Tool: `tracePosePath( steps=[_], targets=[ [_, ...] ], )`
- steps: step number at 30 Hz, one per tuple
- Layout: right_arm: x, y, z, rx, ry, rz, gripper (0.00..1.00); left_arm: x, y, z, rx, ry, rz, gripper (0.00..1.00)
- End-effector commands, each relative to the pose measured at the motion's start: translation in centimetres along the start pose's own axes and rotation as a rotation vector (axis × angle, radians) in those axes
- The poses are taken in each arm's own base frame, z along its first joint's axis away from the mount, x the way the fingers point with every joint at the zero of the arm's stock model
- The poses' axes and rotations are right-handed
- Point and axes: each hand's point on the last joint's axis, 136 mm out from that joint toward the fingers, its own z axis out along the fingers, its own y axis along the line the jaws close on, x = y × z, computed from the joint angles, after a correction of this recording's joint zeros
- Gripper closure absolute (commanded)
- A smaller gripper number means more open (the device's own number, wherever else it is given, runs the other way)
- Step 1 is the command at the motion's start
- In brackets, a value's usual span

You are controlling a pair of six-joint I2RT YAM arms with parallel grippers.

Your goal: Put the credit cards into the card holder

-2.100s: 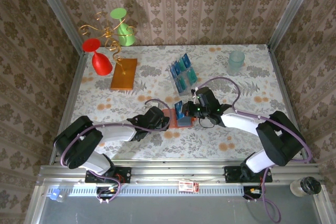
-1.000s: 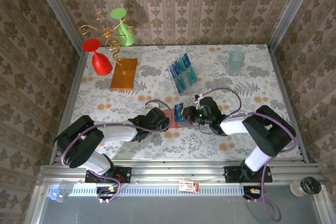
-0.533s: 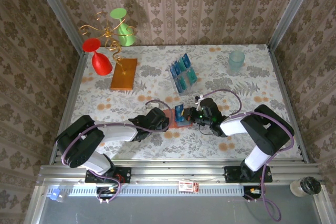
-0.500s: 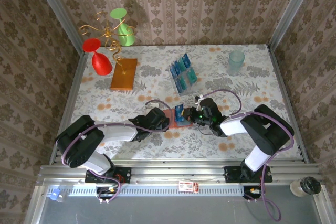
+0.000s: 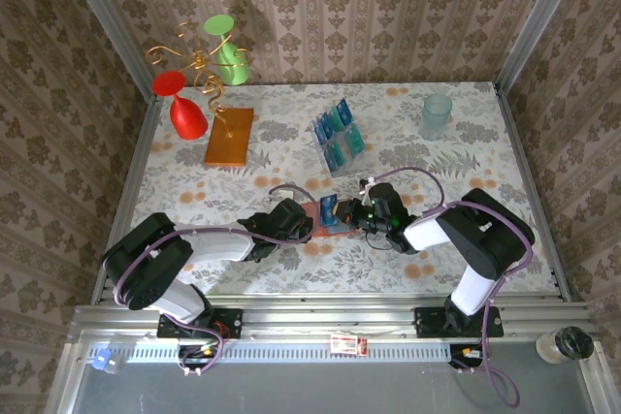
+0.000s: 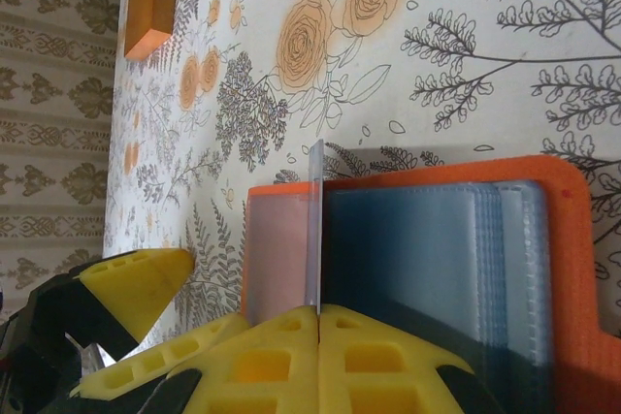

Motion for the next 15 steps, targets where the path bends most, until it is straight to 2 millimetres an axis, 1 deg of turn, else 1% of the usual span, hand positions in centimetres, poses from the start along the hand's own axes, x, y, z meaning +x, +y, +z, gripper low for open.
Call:
tracePosePath(
  steps=[1, 15],
  targets=[
    [0.7, -0.4, 0.0, -0.005, 0.018, 0.011, 1.00, 1.8, 0.9, 0.4, -0.042, 0.061, 0.005, 0.00],
    [1.9, -1.3, -0.5, 0.031, 0.047, 0.006, 1.00, 1.7, 0.8, 0.4, -0.041, 0.060, 0.006, 0.00]
  ],
)
